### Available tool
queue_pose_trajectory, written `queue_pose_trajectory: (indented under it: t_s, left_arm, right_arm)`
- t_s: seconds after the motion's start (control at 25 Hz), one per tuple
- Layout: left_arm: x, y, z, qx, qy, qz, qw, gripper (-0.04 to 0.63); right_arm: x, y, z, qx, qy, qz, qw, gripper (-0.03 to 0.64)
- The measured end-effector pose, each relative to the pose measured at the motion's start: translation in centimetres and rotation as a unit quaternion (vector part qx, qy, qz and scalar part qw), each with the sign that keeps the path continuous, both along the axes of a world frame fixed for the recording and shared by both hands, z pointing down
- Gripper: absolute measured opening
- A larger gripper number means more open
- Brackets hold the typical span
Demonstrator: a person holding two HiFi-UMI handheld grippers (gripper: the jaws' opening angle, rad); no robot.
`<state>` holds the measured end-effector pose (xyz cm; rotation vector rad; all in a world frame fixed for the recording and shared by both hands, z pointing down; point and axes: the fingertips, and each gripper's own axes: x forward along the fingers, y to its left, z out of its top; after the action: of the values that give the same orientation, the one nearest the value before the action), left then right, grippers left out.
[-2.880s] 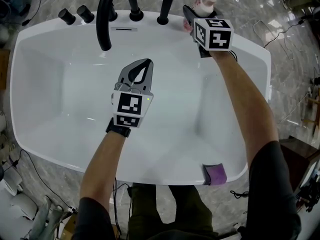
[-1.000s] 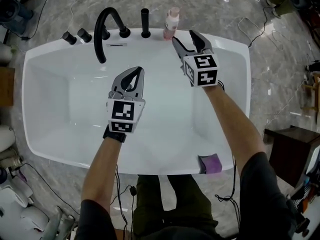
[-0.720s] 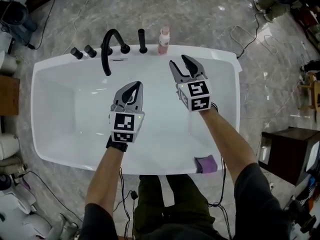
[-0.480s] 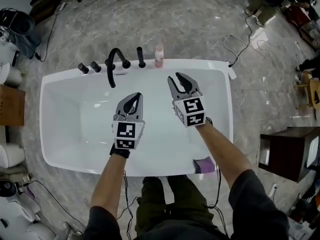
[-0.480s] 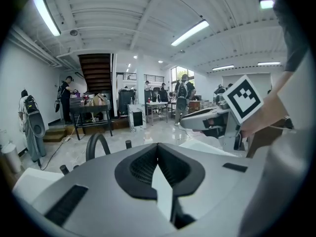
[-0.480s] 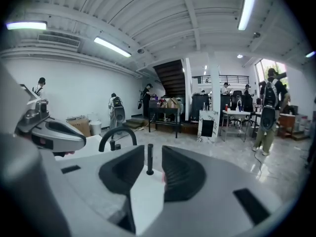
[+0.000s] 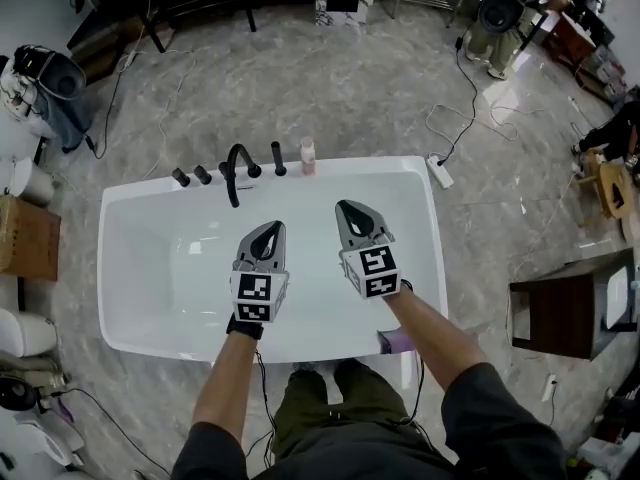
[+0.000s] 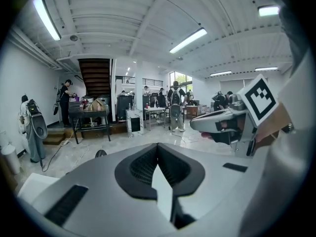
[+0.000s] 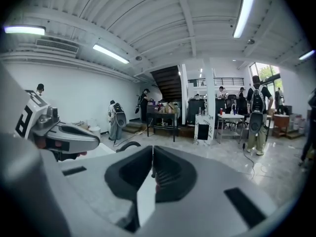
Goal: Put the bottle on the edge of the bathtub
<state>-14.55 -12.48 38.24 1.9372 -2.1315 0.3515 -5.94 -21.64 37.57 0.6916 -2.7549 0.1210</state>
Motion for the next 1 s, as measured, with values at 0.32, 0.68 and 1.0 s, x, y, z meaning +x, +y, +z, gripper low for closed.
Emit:
queue_pose_trajectory:
  t_s: [0.32, 0.68, 1.0]
  left_arm:
    - [3.0, 2.8, -5.8, 0.019, -0.003, 0.01, 0.9998, 0.002]
    - [6.1, 6.3, -10.9, 0.041, 0.016, 0.001, 0.999, 0.003]
    - [8.6, 7.9, -12.9, 0.048, 0.004, 0.022, 0.9986, 0.002]
  right_arm:
    - [3.4, 4.0, -5.9, 0.001, -0.016, 0.006, 1.0, 0.002]
    - [7.8, 8.8, -9.9, -0.009, -0.018, 0.003, 1.0, 0.0]
    - [10.2, 11.2, -11.2, -0.007, -0.021, 0.003, 1.0, 0.0]
